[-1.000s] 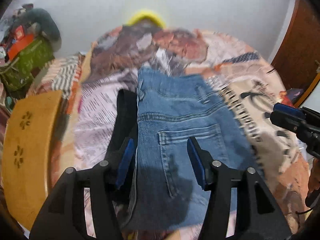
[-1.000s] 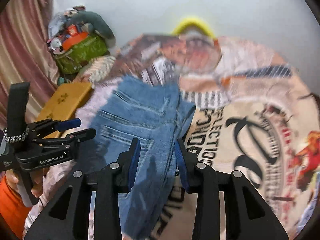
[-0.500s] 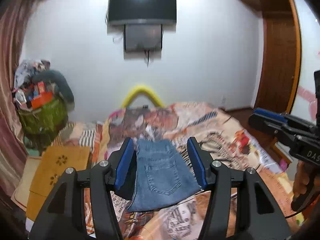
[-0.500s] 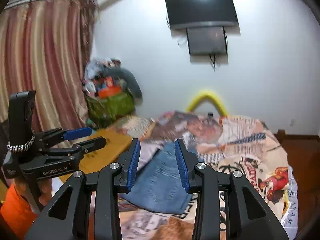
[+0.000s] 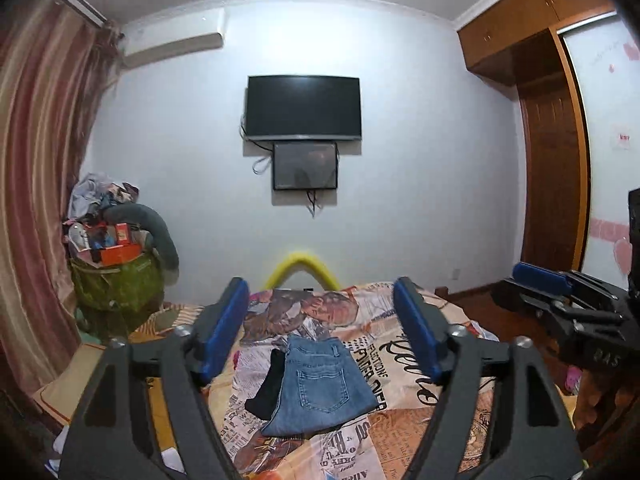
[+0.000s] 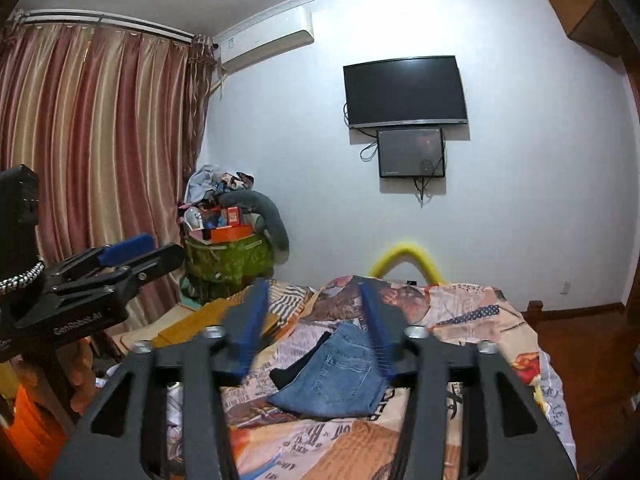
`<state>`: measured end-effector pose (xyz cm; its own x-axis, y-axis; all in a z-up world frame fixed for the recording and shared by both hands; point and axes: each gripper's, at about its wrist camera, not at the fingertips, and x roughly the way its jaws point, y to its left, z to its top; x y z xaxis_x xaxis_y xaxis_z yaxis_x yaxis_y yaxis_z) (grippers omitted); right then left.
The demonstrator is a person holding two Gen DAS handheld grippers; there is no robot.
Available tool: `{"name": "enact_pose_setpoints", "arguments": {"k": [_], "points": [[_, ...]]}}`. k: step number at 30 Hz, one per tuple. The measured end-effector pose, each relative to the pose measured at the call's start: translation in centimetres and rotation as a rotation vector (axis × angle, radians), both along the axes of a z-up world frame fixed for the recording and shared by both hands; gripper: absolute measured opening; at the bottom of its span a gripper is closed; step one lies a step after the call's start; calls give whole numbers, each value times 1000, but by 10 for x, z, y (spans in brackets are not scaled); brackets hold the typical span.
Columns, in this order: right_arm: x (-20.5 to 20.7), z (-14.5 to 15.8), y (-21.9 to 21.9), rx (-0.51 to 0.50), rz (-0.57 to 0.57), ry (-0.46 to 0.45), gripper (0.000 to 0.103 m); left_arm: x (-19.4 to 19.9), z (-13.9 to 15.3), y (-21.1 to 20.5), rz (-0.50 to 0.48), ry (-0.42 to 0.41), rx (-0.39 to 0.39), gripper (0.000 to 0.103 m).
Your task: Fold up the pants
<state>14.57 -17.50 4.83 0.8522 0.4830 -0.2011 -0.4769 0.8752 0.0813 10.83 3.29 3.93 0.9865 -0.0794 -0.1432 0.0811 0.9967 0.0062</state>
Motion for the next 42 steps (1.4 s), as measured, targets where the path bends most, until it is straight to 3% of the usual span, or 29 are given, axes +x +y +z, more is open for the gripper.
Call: {"name": "enact_pose_setpoints", "arguments": {"k": [3,5,11,42], "points": [[-8,1,-1,-2,-23,-10,71,-10,-1,0,17,-8,-1,99],[-10,1,-1,-2,-47,-22,82,-15,-2,-1,25,-19,5,101],[-15,3,-3,18,-94,-49,103,-19,-6,0,29,-12,-1,103],[-26,-9,-5,10,-133,-26,103,-14,-21,-3,31,18,-10,103]]}}
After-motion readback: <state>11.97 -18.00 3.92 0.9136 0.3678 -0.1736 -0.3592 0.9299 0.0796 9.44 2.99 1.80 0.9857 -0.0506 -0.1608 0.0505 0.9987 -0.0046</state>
